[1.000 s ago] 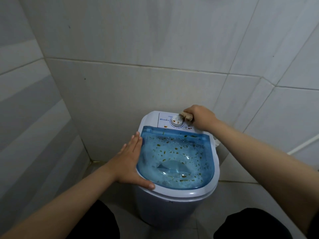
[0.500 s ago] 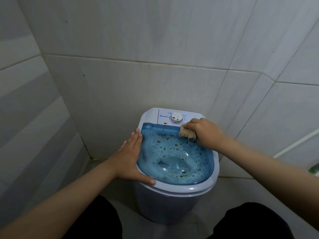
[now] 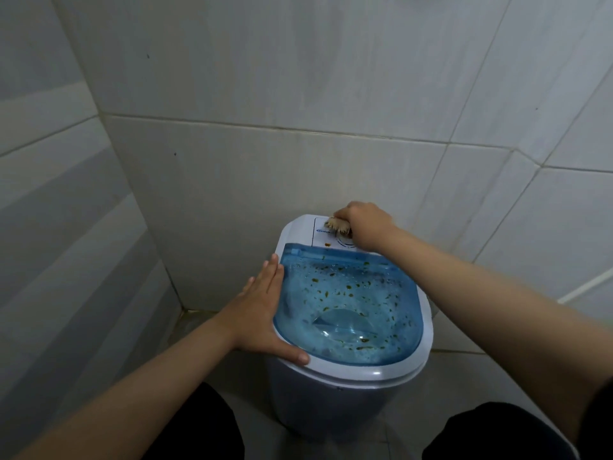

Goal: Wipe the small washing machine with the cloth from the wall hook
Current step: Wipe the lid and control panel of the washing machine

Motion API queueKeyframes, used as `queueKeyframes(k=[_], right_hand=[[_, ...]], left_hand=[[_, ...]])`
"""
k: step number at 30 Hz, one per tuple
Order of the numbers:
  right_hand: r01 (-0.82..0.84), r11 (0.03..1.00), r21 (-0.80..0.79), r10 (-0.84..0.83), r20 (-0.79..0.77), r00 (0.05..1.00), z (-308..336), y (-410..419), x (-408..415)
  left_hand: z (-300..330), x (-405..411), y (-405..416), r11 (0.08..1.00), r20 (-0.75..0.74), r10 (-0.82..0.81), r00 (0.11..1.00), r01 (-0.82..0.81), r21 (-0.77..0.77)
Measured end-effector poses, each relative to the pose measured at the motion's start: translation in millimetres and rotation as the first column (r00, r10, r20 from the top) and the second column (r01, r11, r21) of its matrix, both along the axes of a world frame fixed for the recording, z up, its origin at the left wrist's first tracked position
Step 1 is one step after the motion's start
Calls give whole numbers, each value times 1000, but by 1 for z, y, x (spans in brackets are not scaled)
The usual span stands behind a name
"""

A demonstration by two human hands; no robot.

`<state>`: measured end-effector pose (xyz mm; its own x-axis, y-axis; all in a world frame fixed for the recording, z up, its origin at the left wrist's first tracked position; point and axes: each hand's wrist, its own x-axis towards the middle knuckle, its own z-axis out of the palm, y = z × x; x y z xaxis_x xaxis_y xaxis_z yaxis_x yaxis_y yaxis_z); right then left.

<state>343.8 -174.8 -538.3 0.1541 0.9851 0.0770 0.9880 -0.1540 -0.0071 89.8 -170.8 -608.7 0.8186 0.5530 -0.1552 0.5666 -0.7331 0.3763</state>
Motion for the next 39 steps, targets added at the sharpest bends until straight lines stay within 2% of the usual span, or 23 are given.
queueKeyframes(k=[4,11,13,15,17,19,21,23,28,32,39], right_hand=[[18,998,55,-26,148,989,-18,-9,2],[-96,995,18,91,186,978,-24,-42,-1],[-163,984,-75,171,119,978,-14,-47,4],[-165,982,-89,158,-82,984,0,-49,10],[-67,993,95,89,-249,964,9,-48,18],[103,969,225,-28,-313,949,8,-43,28],[200,967,159,-151,-274,950,2,-33,36],[201,977,72,-182,-209,961,-5,-20,34],[90,996,-13,-91,-52,995,3,12,22],[51,996,-79,-56,-71,996,10,27,23],[-97,993,-62,95,-43,995,4,49,-22]], left_hand=[[-2,-1,1,1000,1,4,1000,-4,6],[-3,-1,2,1000,-3,3,1000,-3,19],[-3,-1,1,1000,-5,-1,1000,1,19],[-3,-1,2,1000,-5,-2,1000,2,20],[-3,-1,2,1000,-2,-2,1000,2,19],[-4,-1,2,1000,8,2,1000,-2,15],[-5,-1,2,1000,13,2,1000,-2,17],[-6,0,2,1000,15,-2,1000,2,20],[-5,-1,4,1000,35,-1,999,1,15],[-6,0,3,1000,33,0,999,0,22],[-3,1,2,1000,28,10,1000,-10,17]])
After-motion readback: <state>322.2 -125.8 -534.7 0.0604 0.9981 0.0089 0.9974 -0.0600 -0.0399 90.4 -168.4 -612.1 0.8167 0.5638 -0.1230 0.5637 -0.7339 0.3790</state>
